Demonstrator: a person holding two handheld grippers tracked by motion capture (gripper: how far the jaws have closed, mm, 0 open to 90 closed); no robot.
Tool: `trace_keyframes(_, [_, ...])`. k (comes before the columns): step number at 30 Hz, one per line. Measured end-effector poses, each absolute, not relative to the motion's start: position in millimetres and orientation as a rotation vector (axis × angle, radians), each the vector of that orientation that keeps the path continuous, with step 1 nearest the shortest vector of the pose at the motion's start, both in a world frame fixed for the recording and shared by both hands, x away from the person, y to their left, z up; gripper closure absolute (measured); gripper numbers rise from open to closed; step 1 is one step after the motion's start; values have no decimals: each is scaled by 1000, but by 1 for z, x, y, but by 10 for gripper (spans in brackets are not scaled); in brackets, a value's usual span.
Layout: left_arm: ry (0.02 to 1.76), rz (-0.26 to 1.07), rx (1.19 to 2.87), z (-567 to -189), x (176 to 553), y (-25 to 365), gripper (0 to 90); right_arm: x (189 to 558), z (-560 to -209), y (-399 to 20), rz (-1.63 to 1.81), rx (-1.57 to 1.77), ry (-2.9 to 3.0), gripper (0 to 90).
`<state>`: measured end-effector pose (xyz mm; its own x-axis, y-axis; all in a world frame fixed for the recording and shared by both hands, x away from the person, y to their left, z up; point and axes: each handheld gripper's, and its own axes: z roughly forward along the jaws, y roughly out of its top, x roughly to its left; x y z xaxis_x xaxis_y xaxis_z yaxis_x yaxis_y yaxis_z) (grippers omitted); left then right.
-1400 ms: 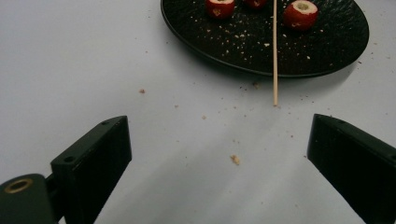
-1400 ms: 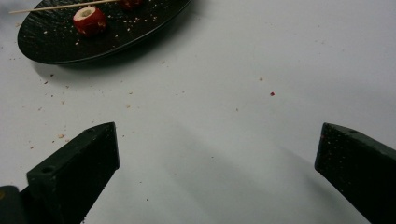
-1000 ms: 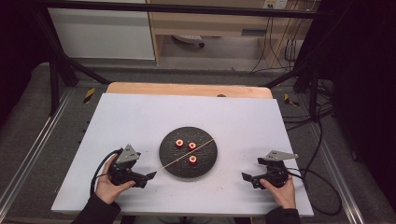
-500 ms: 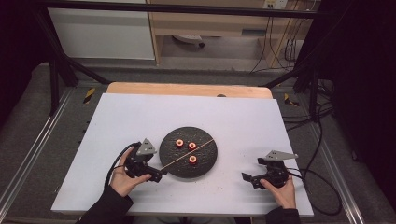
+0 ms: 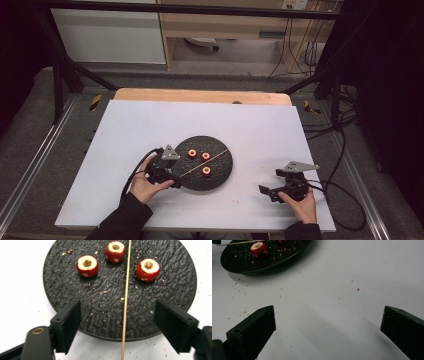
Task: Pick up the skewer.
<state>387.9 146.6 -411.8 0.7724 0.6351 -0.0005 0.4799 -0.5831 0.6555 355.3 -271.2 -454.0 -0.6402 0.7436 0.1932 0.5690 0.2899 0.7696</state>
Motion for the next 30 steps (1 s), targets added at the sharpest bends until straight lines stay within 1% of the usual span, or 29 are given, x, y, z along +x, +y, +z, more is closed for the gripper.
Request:
trace_keyframes(2, [832, 305, 2318, -413, 390, 144, 242, 355, -454, -271, 1271, 1219, 2353, 6])
trace_keyframes(5, [826, 299, 2332, -414, 393, 140, 289, 355, -454, -271, 1271, 1217, 2354, 6])
trace_keyframes(12, [820, 267, 2376, -417, 398, 132, 437, 355, -454, -271, 1275, 1218, 2354, 6])
trace_keyframes(13, [820, 266, 2383, -417, 399, 131, 480, 356, -454, -271, 1274, 1215, 2355, 6])
trace_keyframes(14, [818, 262, 2391, -417, 399, 130, 480, 356, -454, -271, 1274, 1215, 2355, 6])
trace_keyframes(17, [808, 260, 2412, -417, 400, 126, 545, 356, -455, -271, 1274, 1217, 2356, 6])
trace_keyframes(18, [803, 260, 2419, -417, 401, 125, 580, 356, -454, -271, 1275, 1217, 2356, 6])
trace_keyframes(20, [799, 262, 2434, -417, 401, 123, 594, 356, -454, -271, 1276, 1217, 2356, 6])
trace_keyframes(27, [785, 249, 2461, -416, 403, 118, 709, 355, -454, -271, 1279, 1221, 2358, 6])
trace_keyframes(30, [780, 246, 2474, -416, 404, 116, 737, 356, -454, -271, 1274, 1218, 2359, 6])
